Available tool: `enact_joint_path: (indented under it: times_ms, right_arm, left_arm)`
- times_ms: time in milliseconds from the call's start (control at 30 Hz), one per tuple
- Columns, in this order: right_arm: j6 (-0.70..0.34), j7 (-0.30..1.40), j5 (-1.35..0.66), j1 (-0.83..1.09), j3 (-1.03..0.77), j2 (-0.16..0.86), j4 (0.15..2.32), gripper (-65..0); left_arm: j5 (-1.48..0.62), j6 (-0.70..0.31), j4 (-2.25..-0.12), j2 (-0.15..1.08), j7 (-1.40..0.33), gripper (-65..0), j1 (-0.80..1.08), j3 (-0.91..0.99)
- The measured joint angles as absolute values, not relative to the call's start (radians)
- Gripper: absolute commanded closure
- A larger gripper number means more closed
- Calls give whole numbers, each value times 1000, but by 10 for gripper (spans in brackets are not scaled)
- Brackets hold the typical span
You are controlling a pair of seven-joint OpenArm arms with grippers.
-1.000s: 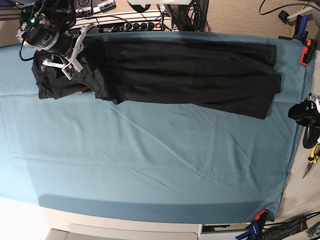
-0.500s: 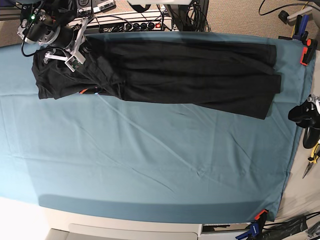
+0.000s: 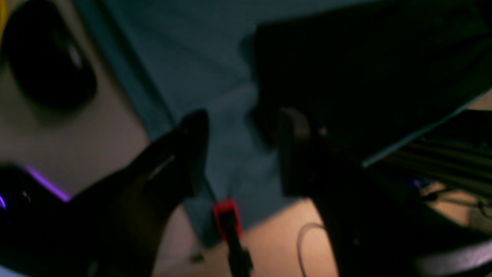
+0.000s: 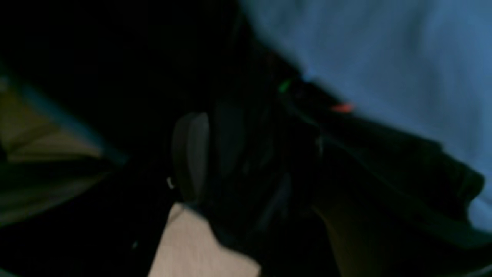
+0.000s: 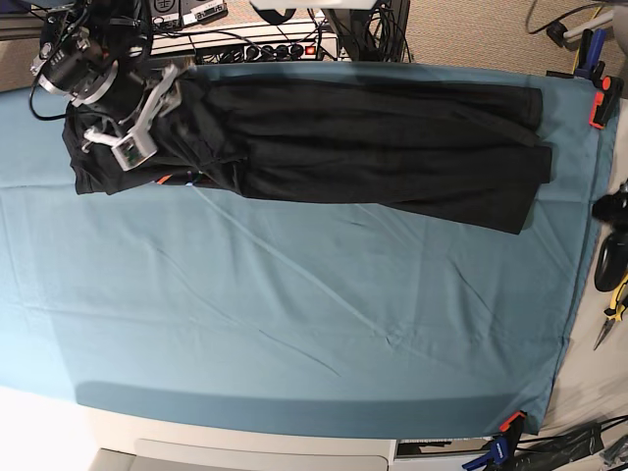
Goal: Fold the T-shirt properly
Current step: 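Grasp the sleeve end with the right gripper and fold it inward, then grasp the opposite end of the folded shirt with the left gripper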
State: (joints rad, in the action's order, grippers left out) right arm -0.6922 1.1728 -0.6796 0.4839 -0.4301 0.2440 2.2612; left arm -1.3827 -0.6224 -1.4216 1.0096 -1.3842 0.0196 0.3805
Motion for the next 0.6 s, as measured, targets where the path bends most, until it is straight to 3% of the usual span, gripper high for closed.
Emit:
enact_joint_path:
  times_ms: [200, 600]
  right_arm:
    - [-674, 1124, -679, 418, -561, 113, 2261, -325]
    - [-697, 1125, -673, 416, -573, 117, 2261, -325]
  left_arm:
    - [-1465, -627, -1421, 983, -1397, -299, 166, 376]
    - [-1464, -627, -1420, 805, -1402, -301, 207, 376]
